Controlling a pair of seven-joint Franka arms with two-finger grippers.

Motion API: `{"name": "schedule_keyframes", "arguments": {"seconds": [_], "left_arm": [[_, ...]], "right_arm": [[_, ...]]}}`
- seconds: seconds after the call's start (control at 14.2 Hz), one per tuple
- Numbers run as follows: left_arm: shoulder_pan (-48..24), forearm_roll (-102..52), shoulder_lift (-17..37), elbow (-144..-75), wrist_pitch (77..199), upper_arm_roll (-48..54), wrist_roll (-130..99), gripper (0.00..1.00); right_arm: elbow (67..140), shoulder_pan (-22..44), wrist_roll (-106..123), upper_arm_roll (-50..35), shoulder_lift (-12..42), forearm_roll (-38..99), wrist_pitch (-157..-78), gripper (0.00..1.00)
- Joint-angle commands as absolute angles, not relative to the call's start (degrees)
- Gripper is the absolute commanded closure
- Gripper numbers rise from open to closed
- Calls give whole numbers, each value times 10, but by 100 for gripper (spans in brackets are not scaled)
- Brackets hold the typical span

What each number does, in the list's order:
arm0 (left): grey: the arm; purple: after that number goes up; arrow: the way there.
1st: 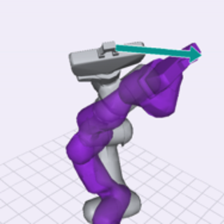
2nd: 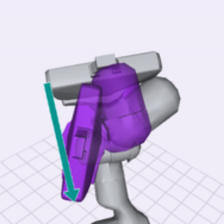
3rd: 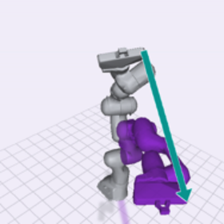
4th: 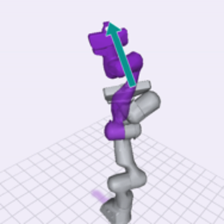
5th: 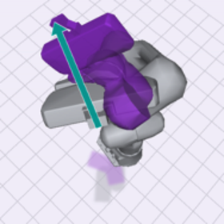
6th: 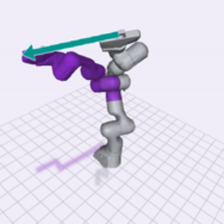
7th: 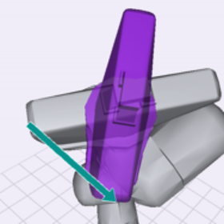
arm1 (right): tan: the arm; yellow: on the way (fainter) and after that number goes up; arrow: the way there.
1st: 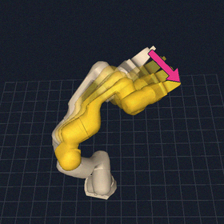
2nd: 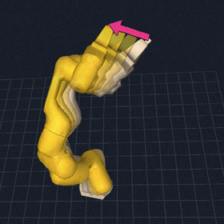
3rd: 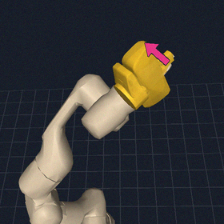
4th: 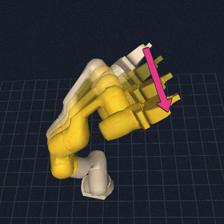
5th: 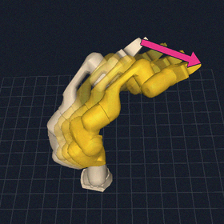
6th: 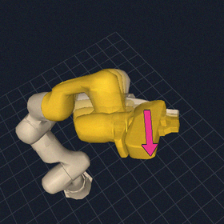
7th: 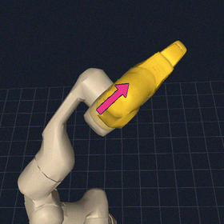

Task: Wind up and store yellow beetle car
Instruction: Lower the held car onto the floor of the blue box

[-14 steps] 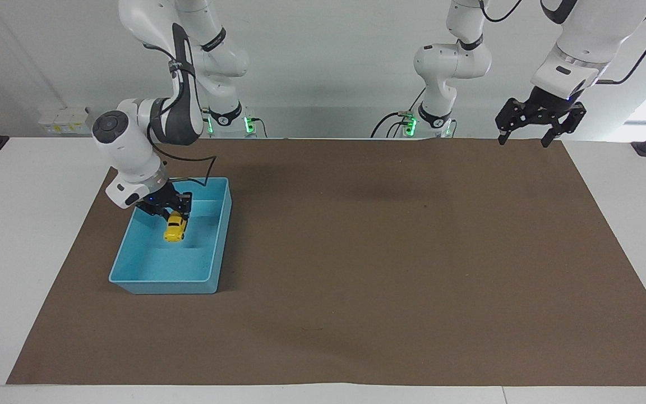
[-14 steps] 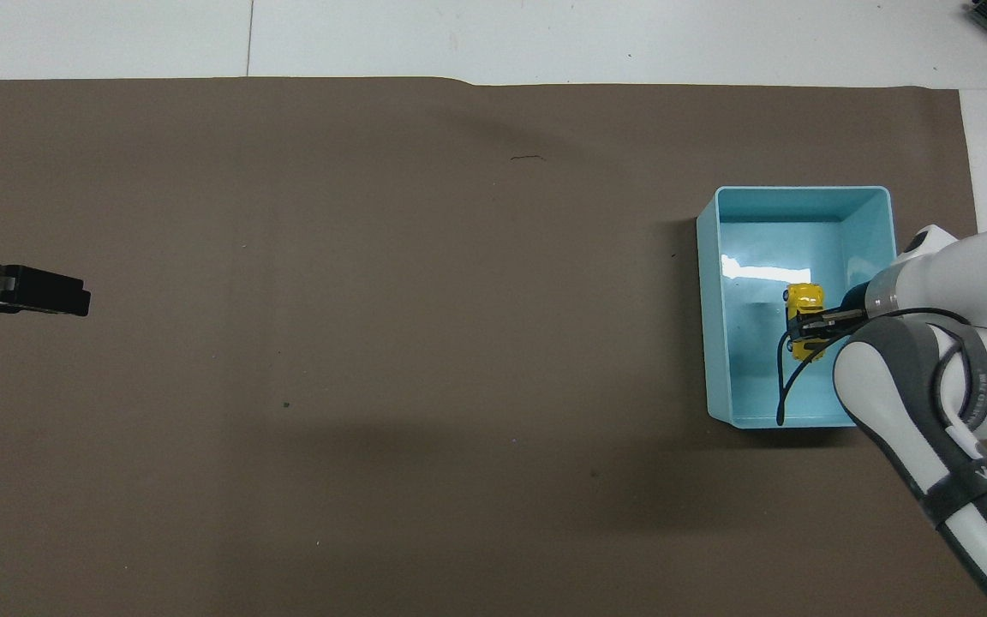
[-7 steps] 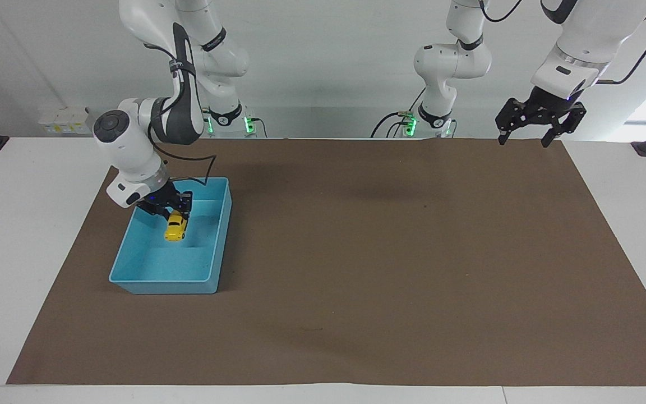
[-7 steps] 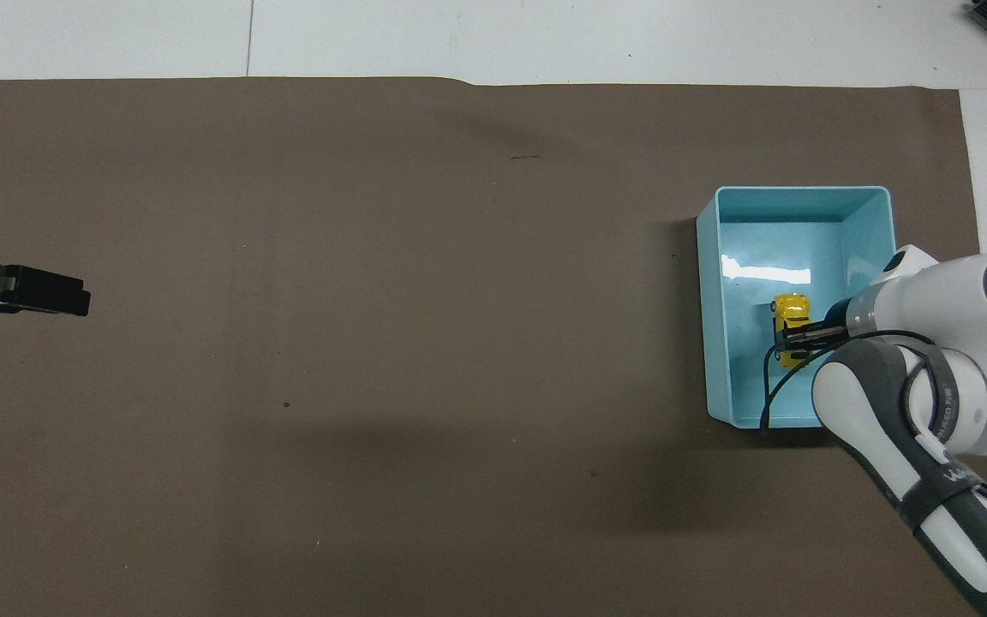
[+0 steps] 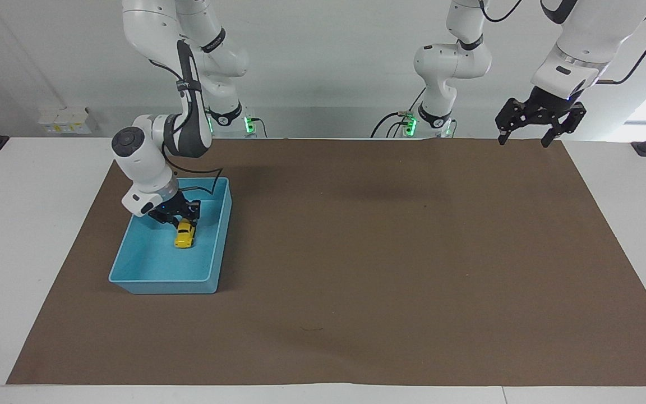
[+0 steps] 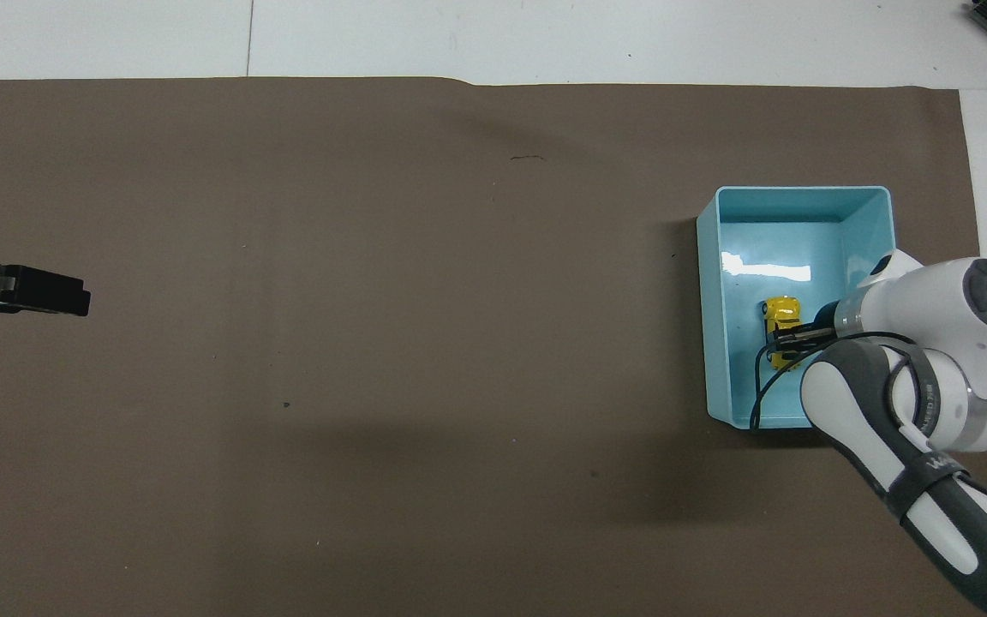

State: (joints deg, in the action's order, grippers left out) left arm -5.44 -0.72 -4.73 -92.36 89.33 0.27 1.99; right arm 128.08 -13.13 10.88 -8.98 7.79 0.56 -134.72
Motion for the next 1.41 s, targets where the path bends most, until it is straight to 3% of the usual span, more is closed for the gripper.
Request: {"name": "schedule_keyframes", "arguments": {"seconds": [0.0,0.07,0.14,0.42,1.34], "left_arm": [[-42,-16,-55,-925,885,9,30,0],[-42,-15,-55,-925,885,9,30,0],[-42,-16,-55,-925,885,9,30,0],[-42,-16,-55,-925,885,9,30,0],[-42,-16,-55,-925,885,9,30,0]], "right_arm": [[1287,-134,121,-93,80,11,-1359,94],[1285,-134,122,-93,80,11,-1358,52],[1283,-131,119,-93,81,11,-1356,1],[1253,-127,106,-94,79,9,-1338,0],[1078,-95,-93,-100,57,-39,-1115,0]]}}
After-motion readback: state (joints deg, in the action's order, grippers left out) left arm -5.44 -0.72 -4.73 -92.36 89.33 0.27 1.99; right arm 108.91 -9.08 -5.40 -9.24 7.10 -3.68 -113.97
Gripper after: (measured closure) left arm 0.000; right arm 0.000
